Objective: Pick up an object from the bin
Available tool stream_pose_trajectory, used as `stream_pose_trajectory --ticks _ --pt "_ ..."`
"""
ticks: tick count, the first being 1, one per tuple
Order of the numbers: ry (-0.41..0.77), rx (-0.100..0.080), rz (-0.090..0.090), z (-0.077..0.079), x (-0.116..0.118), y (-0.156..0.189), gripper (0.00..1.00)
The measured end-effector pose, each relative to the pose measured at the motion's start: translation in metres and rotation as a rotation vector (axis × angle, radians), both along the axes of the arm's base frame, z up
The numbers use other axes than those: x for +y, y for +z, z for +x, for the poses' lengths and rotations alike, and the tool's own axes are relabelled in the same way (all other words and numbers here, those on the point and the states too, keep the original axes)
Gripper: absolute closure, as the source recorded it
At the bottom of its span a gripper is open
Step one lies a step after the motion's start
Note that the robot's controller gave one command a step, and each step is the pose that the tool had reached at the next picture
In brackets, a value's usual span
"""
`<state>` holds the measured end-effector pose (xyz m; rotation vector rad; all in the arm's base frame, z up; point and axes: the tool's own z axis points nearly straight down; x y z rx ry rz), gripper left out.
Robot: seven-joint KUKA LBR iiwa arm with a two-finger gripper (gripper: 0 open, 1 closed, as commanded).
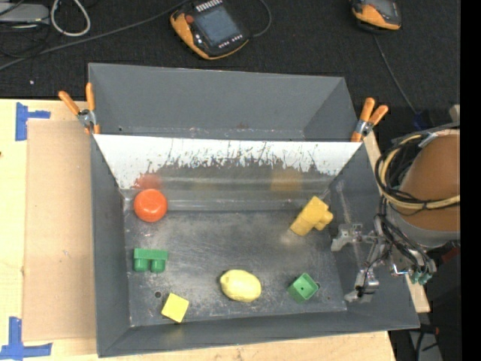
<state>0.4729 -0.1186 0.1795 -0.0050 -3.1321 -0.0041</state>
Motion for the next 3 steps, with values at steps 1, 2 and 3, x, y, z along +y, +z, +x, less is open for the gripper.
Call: stream_pose_trajectory --ticks 1,2,3 --pt "0.004 -0.008 -0.002 0.002 0.000 0.004 0.00" --pt "0.197 -0.015 -0.003 0.009 -0.005 -0.037 0.00" --pt "0.502 -0.010 0.002 0.016 0.008 -0.099 0.00"
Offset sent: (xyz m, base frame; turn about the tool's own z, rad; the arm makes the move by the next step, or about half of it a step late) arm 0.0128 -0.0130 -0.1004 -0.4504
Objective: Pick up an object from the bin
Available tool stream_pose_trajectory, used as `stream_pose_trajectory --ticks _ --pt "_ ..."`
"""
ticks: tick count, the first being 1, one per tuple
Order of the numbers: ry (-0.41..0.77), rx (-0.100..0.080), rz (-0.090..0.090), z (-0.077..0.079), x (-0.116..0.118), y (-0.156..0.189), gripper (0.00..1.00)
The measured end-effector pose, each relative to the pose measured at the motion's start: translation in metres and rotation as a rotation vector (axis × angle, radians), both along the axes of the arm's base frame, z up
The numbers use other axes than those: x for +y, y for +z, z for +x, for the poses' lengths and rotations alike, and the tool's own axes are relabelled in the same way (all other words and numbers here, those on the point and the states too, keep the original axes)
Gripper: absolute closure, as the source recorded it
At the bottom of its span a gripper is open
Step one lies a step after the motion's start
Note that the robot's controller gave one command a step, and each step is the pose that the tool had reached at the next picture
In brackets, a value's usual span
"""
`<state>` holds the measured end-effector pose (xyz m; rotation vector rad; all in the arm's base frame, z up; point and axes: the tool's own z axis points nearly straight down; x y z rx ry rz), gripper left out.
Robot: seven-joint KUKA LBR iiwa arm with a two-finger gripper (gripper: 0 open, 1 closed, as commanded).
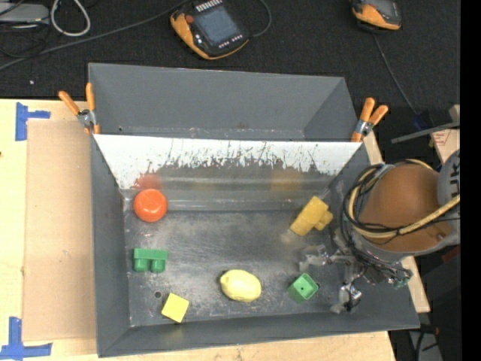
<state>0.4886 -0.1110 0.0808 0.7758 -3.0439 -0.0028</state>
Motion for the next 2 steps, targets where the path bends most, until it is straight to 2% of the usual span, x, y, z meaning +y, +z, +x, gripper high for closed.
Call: stream_pose_trajectory --ticks 1,2 --pt "0.100 -0.006 -0.003 0.001 0.019 -0.010 0.00" --pt "0.337 -0.005 -0.002 0.007 0.044 -0.010 0.00"
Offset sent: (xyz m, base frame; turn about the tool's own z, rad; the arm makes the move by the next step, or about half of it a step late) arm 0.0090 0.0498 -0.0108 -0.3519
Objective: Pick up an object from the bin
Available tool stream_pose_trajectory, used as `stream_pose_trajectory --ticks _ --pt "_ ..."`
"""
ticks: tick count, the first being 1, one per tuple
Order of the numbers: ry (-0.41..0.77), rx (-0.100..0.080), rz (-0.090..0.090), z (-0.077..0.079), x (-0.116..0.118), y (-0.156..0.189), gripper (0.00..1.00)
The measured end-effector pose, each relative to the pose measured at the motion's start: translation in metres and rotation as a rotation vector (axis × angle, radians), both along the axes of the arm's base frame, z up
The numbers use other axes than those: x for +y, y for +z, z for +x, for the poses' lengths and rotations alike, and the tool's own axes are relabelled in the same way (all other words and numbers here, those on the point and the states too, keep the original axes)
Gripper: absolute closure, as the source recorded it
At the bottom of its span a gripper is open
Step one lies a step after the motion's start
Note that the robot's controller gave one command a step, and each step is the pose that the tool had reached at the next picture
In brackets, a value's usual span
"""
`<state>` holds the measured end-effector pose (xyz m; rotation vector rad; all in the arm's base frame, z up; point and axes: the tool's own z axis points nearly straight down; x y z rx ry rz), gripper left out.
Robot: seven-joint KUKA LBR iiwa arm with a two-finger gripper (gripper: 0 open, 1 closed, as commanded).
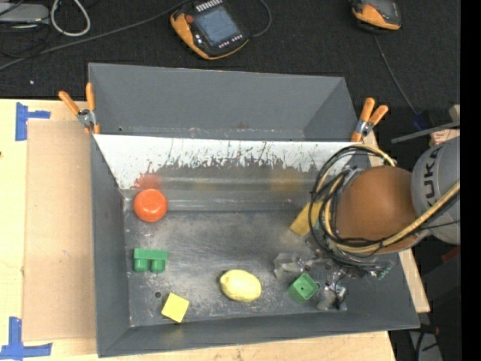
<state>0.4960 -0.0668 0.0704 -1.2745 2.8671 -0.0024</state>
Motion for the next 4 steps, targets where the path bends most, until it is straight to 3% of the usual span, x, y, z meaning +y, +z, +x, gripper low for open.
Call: stream_pose_trajectory --ticks 1,2,3,4 --pt "-0.098 -0.005 0.003 -0.009 0.005 0.001 0.00" --pt "-0.022 -0.006 0.002 -0.020 -0.011 0.001 1.00" --pt "-0.021 -0.006 0.002 -0.020 -0.011 0.001 1.00" --pt "-0.034 -0.007 0.005 -0.020 -0.038 0.000 1.00"
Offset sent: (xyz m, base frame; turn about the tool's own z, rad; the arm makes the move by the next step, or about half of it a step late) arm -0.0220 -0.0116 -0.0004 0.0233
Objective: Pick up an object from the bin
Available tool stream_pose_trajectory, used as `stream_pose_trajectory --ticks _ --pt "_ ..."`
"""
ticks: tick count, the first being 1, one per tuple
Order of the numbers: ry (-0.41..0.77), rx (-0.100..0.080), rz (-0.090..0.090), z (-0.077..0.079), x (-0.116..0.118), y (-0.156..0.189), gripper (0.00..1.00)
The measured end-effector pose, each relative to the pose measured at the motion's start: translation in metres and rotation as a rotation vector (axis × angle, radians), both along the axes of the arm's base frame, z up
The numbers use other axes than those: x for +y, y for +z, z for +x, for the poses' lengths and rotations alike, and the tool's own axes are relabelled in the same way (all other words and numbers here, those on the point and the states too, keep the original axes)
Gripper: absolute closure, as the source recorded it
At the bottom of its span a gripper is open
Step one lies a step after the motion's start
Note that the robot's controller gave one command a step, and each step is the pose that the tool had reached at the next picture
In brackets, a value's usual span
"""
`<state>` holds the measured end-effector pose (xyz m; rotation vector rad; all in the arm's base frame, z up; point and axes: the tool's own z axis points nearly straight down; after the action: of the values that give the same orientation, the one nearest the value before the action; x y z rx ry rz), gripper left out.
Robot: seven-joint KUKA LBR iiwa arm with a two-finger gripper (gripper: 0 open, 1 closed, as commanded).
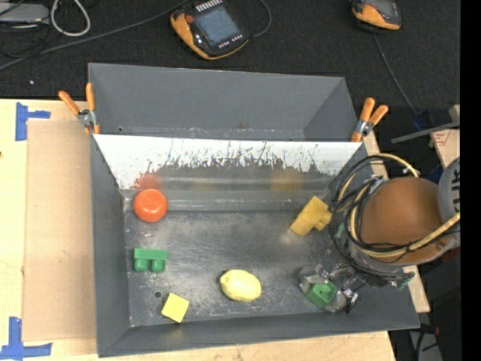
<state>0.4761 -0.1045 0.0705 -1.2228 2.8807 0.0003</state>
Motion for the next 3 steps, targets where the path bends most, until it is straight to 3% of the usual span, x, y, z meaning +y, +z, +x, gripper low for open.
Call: stream_pose_trajectory --ticks 1,2,3 --pt "-0.004 0.003 0.000 0.000 0.005 0.002 1.00" --pt "-0.022 -0.005 0.002 -0.003 0.010 0.001 1.00" --pt "-0.029 0.003 0.003 0.009 0.008 0.004 1.00"
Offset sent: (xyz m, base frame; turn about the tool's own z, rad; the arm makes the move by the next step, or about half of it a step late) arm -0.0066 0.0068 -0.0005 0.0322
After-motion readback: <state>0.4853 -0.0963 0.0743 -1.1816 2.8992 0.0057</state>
